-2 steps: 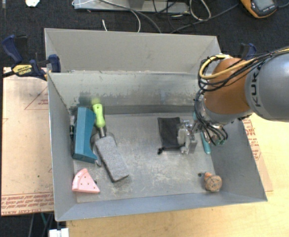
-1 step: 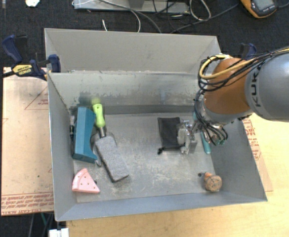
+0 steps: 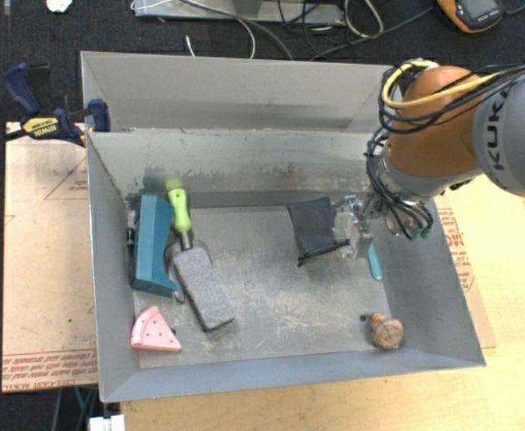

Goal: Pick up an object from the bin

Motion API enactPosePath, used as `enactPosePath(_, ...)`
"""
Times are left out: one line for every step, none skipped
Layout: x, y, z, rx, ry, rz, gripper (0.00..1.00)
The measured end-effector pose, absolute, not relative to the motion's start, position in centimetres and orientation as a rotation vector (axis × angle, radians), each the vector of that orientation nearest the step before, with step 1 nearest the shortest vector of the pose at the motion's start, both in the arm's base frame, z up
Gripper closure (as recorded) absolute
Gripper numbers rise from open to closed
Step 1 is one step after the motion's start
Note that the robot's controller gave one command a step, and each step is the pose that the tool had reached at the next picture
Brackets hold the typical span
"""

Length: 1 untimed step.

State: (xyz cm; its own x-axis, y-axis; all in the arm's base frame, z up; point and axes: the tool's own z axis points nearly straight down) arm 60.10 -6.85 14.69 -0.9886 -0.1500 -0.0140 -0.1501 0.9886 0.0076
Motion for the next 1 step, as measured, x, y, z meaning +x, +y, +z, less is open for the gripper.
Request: enactPosePath(59.8,-8.62,22.32,-0.143,3.129,0.016,1.0)
